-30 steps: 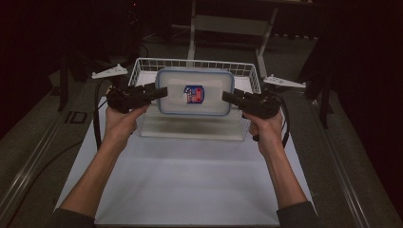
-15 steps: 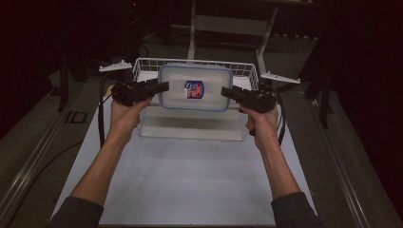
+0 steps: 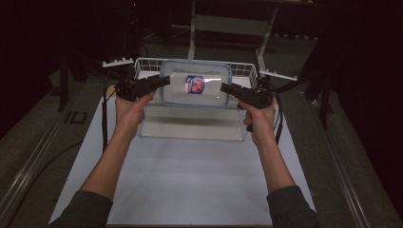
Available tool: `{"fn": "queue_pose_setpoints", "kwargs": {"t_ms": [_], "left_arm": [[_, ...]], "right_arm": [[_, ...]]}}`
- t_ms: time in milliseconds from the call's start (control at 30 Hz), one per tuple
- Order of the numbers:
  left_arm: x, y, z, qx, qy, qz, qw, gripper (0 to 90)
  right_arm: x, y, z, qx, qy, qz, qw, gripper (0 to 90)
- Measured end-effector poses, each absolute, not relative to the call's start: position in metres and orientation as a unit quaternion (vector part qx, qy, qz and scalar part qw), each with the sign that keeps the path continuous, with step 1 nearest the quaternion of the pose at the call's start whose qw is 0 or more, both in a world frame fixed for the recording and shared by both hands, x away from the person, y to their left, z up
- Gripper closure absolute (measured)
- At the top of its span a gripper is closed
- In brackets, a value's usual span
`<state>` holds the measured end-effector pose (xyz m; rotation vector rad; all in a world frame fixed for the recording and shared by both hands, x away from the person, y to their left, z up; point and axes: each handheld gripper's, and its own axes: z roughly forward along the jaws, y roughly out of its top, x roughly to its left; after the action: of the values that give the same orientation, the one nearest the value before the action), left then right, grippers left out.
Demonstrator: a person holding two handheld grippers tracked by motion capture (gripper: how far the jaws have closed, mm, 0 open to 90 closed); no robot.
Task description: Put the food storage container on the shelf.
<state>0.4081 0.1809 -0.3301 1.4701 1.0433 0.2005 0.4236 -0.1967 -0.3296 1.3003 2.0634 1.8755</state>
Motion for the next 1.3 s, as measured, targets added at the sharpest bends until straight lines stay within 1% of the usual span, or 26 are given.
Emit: {"fn": "queue_pose_setpoints", "kwargs": {"t_ms": [100, 133, 167, 200, 233, 267, 300, 333, 367, 400, 433, 467, 533, 567, 633, 667, 767, 867, 967, 1067, 1100, 1200, 1300], "left_arm": [[0.409, 0.179, -0.330, 0.638, 0.458, 0.095, 0.612, 46.9], [0.410, 0.178, -0.330, 0.640, 0.460, 0.102, 0.607, 46.4], [0.410, 0.176, -0.332, 0.643, 0.465, 0.111, 0.599, 45.2], [0.409, 0.174, -0.333, 0.643, 0.468, 0.122, 0.594, 43.6], [0.409, 0.174, -0.334, 0.645, 0.464, 0.129, 0.593, 44.6], [0.409, 0.174, -0.334, 0.645, 0.464, 0.129, 0.593, 50.5], [0.411, 0.172, -0.335, 0.645, 0.471, 0.139, 0.586, 49.8], [0.411, 0.172, -0.335, 0.645, 0.471, 0.139, 0.586, 49.7], [0.413, 0.171, -0.336, 0.637, 0.480, 0.142, 0.586, 49.5], [0.413, 0.171, -0.336, 0.637, 0.480, 0.142, 0.586, 49.4], [0.415, 0.170, -0.336, 0.633, 0.486, 0.145, 0.585, 49.4], [0.416, 0.168, -0.337, 0.629, 0.491, 0.150, 0.584, 49.3], [0.416, 0.167, -0.336, 0.628, 0.492, 0.152, 0.583, 49.5], [0.414, 0.166, -0.336, 0.629, 0.492, 0.157, 0.582, 49.5], [0.410, 0.167, -0.334, 0.639, 0.482, 0.166, 0.576, 50.5], [0.410, 0.167, -0.334, 0.639, 0.482, 0.166, 0.576, 50.4], [0.401, 0.172, -0.330, 0.651, 0.475, 0.174, 0.566, 49.2], [0.394, 0.176, -0.327, 0.657, 0.468, 0.181, 0.563, 49.3], [0.375, 0.183, -0.321, 0.667, 0.446, 0.202, 0.561, 48.5], [0.365, 0.186, -0.320, 0.679, 0.432, 0.208, 0.555, 46.6], [0.354, 0.189, -0.320, 0.691, 0.424, 0.215, 0.544, 45.8], [0.345, 0.193, -0.324, 0.697, 0.416, 0.211, 0.545, 45.0], [0.325, 0.201, -0.342, 0.722, 0.402, 0.204, 0.525, 44.6]], "right_arm": [[0.425, -0.196, -0.330, 0.426, 0.671, 0.606, 0.038, 49.7], [0.427, -0.194, -0.330, 0.431, 0.677, 0.595, 0.049, 53.1], [0.427, -0.193, -0.330, 0.431, 0.683, 0.587, 0.054, 54.2], [0.427, -0.190, -0.330, 0.433, 0.694, 0.571, 0.066, 49.5], [0.428, -0.186, -0.332, 0.433, 0.700, 0.563, 0.075, 45.9], [0.428, -0.186, -0.332, 0.433, 0.700, 0.563, 0.075, 45.9], [0.429, -0.185, -0.334, 0.442, 0.681, 0.581, 0.062, 44.8], [0.429, -0.185, -0.334, 0.442, 0.681, 0.581, 0.062, 44.8], [0.432, -0.184, -0.336, 0.460, 0.661, 0.590, 0.048, 43.9], [0.432, -0.184, -0.336, 0.460, 0.661, 0.590, 0.048, 43.9], [0.432, -0.183, -0.337, 0.464, 0.656, 0.593, 0.055, 43.5], [0.432, -0.181, -0.336, 0.465, 0.653, 0.594, 0.072, 42.5], [0.432, -0.181, -0.335, 0.468, 0.652, 0.592, 0.076, 42.8], [0.431, -0.180, -0.334, 0.467, 0.655, 0.588, 0.087, 45.3], [0.422, -0.177, -0.328, 0.442, 0.673, 0.577, 0.136, 45.7], [0.422, -0.177, -0.328, 0.442, 0.673, 0.577, 0.136, 45.7], [0.411, -0.175, -0.322, 0.409, 0.709, 0.549, 0.167, 45.0], [0.405, -0.176, -0.319, 0.397, 0.727, 0.532, 0.178, 44.7], [0.389, -0.177, -0.316, 0.361, 0.765, 0.500, 0.188, 43.8], [0.382, -0.179, -0.315, 0.348, 0.776, 0.491, 0.186, 43.4], [0.375, -0.184, -0.316, 0.340, 0.783, 0.488, 0.184, 43.2], [0.368, -0.189, -0.317, 0.336, 0.785, 0.488, 0.180, 43.4], [0.354, -0.202, -0.324, 0.333, 0.786, 0.491, 0.176, 43.4]]}}
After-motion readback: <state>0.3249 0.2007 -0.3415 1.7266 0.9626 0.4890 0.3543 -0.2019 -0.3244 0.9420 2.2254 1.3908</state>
